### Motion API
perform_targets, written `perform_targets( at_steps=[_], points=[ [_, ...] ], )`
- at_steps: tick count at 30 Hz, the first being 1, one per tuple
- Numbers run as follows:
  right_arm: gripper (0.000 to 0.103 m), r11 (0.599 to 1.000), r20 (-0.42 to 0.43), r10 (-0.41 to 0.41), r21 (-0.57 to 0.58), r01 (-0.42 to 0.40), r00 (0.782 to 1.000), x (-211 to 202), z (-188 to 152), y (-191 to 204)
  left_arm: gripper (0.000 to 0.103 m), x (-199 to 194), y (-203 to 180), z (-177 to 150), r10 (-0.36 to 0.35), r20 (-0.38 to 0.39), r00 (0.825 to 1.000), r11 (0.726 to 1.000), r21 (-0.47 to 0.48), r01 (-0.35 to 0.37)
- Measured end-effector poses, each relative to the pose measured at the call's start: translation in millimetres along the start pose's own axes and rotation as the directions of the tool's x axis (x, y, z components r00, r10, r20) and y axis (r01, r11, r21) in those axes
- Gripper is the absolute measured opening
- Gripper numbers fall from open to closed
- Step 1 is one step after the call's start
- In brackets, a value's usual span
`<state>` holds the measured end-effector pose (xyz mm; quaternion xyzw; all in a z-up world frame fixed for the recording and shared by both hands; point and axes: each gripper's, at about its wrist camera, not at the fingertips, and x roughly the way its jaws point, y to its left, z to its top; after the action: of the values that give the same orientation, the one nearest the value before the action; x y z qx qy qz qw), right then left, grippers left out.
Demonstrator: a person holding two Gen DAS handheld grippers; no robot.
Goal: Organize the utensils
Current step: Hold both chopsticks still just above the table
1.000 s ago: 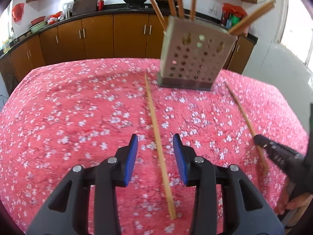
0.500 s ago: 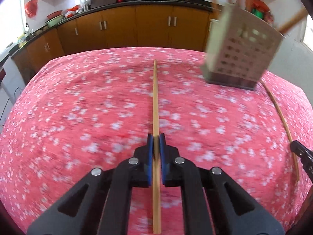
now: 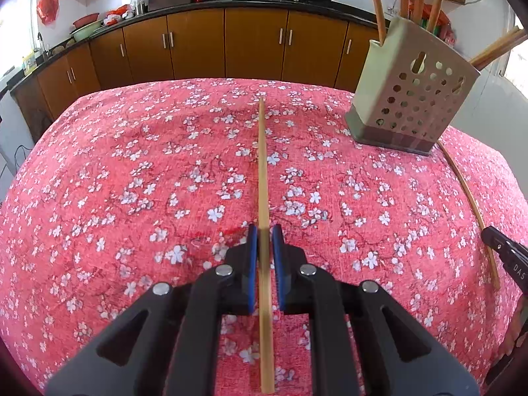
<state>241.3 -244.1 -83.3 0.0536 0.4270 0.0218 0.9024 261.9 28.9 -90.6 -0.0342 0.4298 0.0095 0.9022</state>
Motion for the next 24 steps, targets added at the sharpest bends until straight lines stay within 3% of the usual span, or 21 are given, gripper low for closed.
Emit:
perform_targets(
  at_steps=[24],
  points=[
    [0.009,1.0,0.002,0.001,0.003,-0.001,1.0,-0.9,-0.6,-0.1,0.013,1.1,-1.5,0.4,0.001,-0.001,1.0,1.0,0.0,-0.001]
  ],
)
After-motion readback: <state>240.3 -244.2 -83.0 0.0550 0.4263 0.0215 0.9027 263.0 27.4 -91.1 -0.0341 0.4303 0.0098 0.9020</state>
